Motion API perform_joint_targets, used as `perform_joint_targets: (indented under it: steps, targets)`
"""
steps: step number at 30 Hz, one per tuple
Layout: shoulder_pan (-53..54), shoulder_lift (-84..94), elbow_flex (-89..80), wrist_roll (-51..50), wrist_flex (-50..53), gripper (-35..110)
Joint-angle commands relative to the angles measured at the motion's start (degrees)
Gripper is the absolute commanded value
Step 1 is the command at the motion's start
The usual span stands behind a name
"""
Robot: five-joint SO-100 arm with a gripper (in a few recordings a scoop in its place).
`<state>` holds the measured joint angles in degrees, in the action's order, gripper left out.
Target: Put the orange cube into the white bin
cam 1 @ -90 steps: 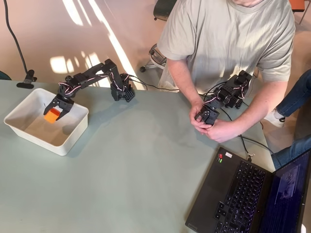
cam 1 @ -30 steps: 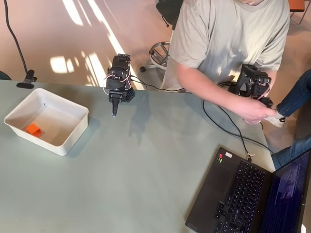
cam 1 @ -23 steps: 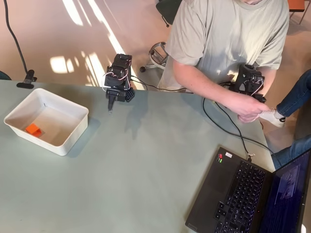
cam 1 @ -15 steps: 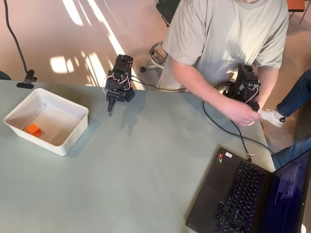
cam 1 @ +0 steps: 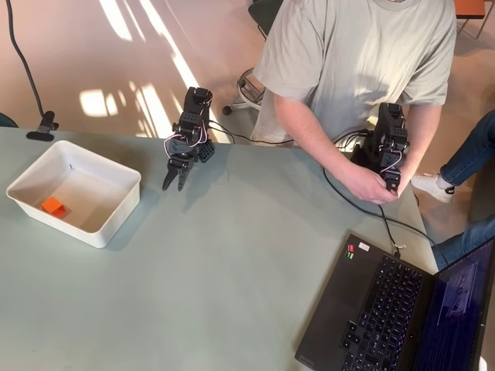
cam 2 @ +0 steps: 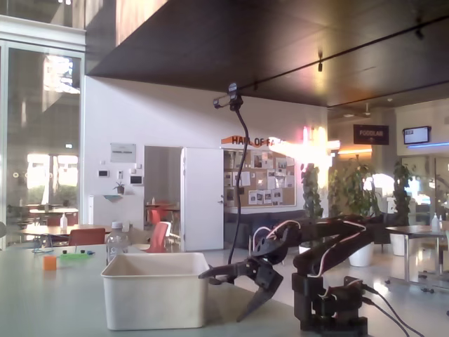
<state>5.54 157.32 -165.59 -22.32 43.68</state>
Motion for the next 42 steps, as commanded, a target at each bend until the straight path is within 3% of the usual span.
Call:
perform_joint_targets:
  steps: [1,5,18,42]
  targets:
    - [-0.35,0.0,-1.05,-0.53,-0.44,72]
    - [-0.44,0.62,-2.29,-0.44,-0.44,67]
    - [-3.96,0.79,-1.93,8.88,-0.26,26]
    - [-3.52,0.79,-4.39,14.85,8.26,24]
